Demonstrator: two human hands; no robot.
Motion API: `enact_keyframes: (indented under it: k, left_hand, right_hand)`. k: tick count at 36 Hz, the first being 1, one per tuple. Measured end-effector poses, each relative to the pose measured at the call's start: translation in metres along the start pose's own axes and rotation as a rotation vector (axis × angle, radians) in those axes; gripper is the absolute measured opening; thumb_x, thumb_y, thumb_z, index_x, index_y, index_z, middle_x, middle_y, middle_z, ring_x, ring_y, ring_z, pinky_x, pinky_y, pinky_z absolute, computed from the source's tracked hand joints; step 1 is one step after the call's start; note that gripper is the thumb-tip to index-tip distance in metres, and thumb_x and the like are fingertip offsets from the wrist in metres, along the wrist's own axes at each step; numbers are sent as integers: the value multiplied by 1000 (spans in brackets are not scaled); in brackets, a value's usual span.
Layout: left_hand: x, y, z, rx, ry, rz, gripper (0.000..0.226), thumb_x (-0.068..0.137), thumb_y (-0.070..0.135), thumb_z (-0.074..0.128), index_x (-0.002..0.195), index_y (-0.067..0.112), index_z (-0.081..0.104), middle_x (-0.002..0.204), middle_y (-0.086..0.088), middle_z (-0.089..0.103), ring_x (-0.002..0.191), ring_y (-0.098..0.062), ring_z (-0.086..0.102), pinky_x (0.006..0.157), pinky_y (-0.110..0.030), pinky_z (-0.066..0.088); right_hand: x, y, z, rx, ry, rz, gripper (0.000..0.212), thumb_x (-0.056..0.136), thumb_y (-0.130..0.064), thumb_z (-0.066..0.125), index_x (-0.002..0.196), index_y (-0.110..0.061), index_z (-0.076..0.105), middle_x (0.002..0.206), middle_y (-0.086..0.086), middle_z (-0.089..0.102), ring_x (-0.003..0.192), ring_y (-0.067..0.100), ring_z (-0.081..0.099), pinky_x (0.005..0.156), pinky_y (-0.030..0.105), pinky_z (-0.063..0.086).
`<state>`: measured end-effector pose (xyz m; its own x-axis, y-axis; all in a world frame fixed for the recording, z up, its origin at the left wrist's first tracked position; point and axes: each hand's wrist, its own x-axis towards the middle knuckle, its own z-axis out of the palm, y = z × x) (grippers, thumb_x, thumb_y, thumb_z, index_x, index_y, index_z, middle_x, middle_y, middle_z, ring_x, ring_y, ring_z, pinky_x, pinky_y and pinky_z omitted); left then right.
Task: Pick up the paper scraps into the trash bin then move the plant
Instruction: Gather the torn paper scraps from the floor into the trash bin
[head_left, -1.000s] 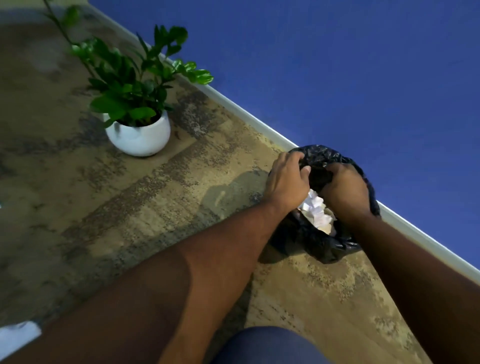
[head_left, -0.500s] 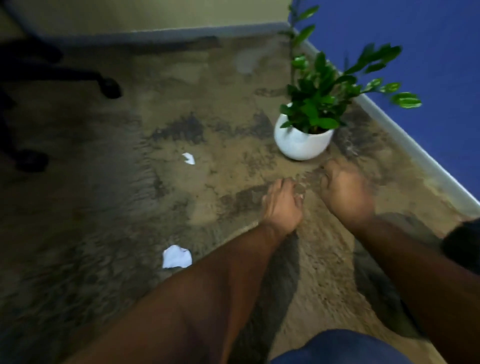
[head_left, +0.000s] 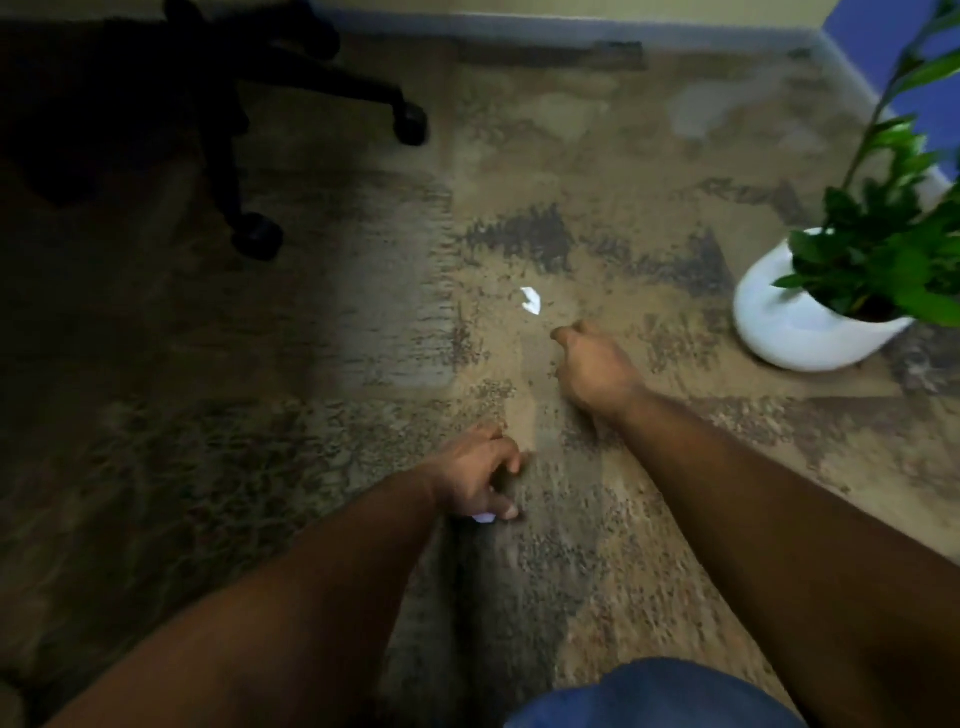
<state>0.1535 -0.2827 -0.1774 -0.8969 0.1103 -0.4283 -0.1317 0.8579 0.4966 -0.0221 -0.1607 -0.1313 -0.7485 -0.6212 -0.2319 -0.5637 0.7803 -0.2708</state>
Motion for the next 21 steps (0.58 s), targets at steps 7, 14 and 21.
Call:
enact_keyframes:
  k: [7,14,21]
  left_hand:
    - [-12,-30,6,155,-201,38,57,67,42,81,113,31,50,127,-1,39,117,-22,38,94,-41,42]
    - [-5,-43,11,101,-92,93,46,85,22,67,129,23,54,135,-6,44,123,-25,43,99,-35,40]
    - [4,-47,-1,-50,-70,81,23,96,27,54,108,11,66,115,-10,58,107,-29,59,91,-38,48]
  right_hand:
    - [36,-19,26,11,-88,18,55,91,-13,51,144,-24,39,137,14,38,122,35,49,104,45,46]
    - [67,-22,39,51,-126,70,60,92,-26,54,148,-25,32,153,18,19,130,43,43,111,50,40]
    - [100,-24,41,67,-120,84,61,95,-45,54,148,-22,33,156,12,11,133,40,40,115,47,35]
